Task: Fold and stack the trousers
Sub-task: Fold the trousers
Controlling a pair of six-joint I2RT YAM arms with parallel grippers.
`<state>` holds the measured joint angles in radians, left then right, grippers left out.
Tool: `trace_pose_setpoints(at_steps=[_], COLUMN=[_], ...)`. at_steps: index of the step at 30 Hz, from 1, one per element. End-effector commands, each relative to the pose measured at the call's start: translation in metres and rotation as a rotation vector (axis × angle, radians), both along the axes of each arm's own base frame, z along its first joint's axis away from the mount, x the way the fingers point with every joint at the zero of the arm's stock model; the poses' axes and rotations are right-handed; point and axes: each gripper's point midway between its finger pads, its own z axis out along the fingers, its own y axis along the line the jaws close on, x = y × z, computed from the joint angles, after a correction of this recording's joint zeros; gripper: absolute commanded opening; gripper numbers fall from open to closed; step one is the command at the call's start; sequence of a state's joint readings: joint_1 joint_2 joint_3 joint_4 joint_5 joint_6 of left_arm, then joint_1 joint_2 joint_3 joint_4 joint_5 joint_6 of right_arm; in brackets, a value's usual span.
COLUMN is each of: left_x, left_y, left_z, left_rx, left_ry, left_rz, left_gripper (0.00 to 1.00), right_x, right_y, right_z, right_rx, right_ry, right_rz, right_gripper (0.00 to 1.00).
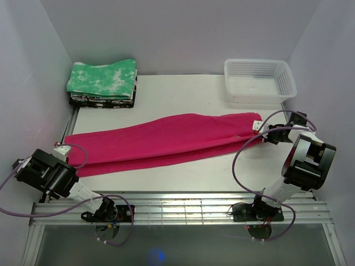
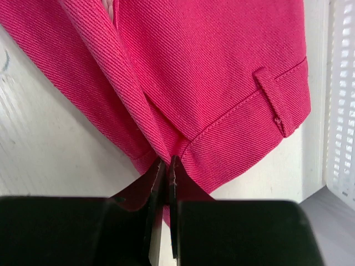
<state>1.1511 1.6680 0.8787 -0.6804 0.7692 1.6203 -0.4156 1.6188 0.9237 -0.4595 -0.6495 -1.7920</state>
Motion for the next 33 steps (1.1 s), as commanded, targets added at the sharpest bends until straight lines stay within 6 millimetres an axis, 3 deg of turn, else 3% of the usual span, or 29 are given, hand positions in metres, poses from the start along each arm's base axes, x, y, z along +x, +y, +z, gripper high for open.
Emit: trace_pose_setpoints(at_steps=[1, 2, 9, 13, 14, 15, 17, 19, 20, 21, 22, 23, 24, 27, 29, 33], left_x=[-0.036, -0.035, -0.024, -0.027, -0.025, -0.023, -0.019, -0.015, -0.009, -0.007, -0.005, -0.003, -0.002, 0.011, 0.025, 0.046], left_y=[0.048, 0.046, 0.029, 0.009, 0.003, -0.002, -0.018, -0.03, -0.044, -0.051, -0.058, -0.071, -0.078, -0.097, -0.107, -0.136], left_z=[0.002, 0.009, 0.064, 0.072, 0.07, 0.069, 0.066, 0.063, 0.062, 0.061, 0.061, 0.058, 0.058, 0.059, 0.068, 0.064], left_rx=[0.162, 0.144, 0.151, 0.184, 0.168, 0.157, 0.117, 0.106, 0.076, 0.068, 0.061, 0.055, 0.035, -0.035, -0.074, -0.165], left_ry=[0.165, 0.139, -0.003, -0.024, -0.02, -0.012, 0.002, 0.016, 0.036, 0.047, 0.054, 0.072, 0.089, 0.118, 0.121, 0.193], left_rz=[-0.029, -0.036, -0.185, -0.265, -0.271, -0.272, -0.273, -0.264, -0.266, -0.268, -0.274, -0.305, -0.3, -0.299, -0.315, -0.293], left_gripper=[0.3, 0.37, 0.47, 0.52, 0.53, 0.53, 0.53, 0.53, 0.53, 0.54, 0.54, 0.54, 0.54, 0.54, 0.54, 0.53], right_x=[0.014, 0.012, -0.008, -0.028, -0.031, -0.035, -0.035, -0.036, -0.027, -0.022, -0.025, -0.022, -0.012, -0.017, -0.026, -0.023], right_y=[-0.078, -0.079, -0.094, -0.095, -0.096, -0.097, -0.099, -0.097, -0.1, -0.095, -0.087, -0.083, -0.077, -0.05, -0.033, 0.011], right_z=[0.007, 0.005, -0.008, -0.018, -0.019, -0.02, -0.016, -0.01, 0.005, 0.016, 0.024, 0.034, 0.06, 0.082, 0.086, 0.082], right_rx=[-0.288, -0.296, -0.351, -0.363, -0.368, -0.369, -0.361, -0.329, -0.312, -0.274, -0.232, -0.204, -0.174, -0.128, -0.099, -0.021], right_ry=[-0.054, -0.042, 0.04, 0.121, 0.133, 0.148, 0.149, 0.167, 0.145, 0.123, 0.142, 0.132, 0.075, 0.094, 0.137, 0.209], right_rz=[-0.126, -0.124, -0.155, -0.146, -0.149, -0.153, -0.164, -0.178, -0.21, -0.209, -0.206, -0.204, -0.185, -0.122, -0.093, -0.095], right_gripper=[0.08, 0.08, 0.08, 0.08, 0.13, 0.25, 0.32, 0.53, 0.63, 0.89, 0.95, 0.96, 0.96, 0.95, 0.91, 0.79])
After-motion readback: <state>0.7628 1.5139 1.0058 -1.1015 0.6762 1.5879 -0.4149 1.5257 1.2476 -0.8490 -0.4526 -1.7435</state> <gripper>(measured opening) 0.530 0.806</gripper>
